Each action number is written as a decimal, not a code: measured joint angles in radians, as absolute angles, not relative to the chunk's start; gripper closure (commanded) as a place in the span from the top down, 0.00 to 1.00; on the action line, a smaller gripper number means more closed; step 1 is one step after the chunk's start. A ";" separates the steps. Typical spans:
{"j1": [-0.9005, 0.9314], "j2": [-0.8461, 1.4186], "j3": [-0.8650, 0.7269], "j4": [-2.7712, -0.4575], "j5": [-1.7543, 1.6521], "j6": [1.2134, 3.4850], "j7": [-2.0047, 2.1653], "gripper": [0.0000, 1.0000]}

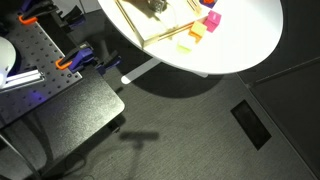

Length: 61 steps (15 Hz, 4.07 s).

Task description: Remove the gray block from the wooden tray and place it on the table to the right of the wooden tray

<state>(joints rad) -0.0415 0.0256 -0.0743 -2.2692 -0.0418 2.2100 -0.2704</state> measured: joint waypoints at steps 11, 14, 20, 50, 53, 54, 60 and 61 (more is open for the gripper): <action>-0.042 0.252 -0.057 -2.279 -0.046 2.517 -0.281 1.00; -0.042 0.302 -0.044 -2.273 -0.046 2.562 -0.281 1.00; -0.042 0.403 -0.033 -2.244 -0.046 2.645 -0.281 1.00; -0.094 0.429 -0.113 -2.010 -0.050 2.387 -0.168 0.31; -0.123 0.431 -0.143 -1.986 -0.050 2.357 -0.139 0.31; -0.135 0.433 -0.152 -1.978 -0.050 2.347 -0.133 0.31; -0.199 0.493 -0.182 -1.932 -0.049 2.310 -0.104 0.31; -0.207 0.508 -0.182 -1.927 -0.049 2.311 -0.103 0.31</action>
